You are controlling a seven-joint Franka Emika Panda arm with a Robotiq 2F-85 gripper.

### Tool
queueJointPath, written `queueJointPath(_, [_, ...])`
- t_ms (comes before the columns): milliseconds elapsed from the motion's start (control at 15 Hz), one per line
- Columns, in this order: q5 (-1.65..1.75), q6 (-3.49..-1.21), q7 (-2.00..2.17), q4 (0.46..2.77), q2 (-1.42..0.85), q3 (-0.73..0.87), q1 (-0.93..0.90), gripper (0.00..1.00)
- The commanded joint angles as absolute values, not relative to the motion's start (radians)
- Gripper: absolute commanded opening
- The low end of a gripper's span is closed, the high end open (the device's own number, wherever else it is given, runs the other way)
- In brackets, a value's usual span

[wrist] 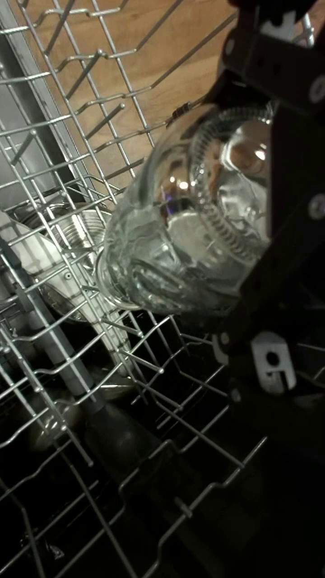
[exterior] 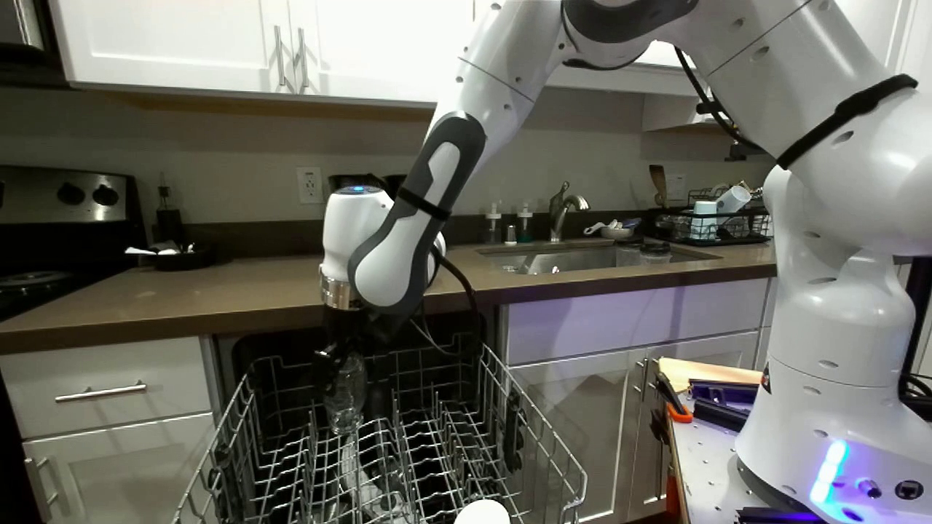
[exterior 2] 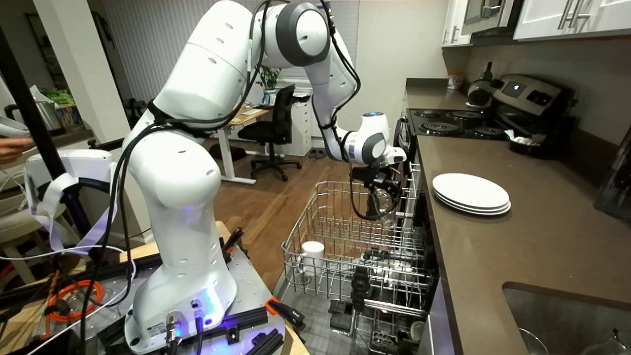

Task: Remove the white plate from the dishwasher and place it on the countertop, move the glass jar backwards, move the white mug to the left

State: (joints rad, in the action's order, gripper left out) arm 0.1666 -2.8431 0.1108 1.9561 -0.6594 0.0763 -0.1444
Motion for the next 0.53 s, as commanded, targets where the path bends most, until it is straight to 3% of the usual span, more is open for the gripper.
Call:
queueJointPath(0, [0.139,-2.889,0.106,1.958,-0.672,0.075,-0.128,0.67])
queueJointPath(467, [0.116,-2.921,0.092,1.952,-0.704,0.065,-0.099,0.67])
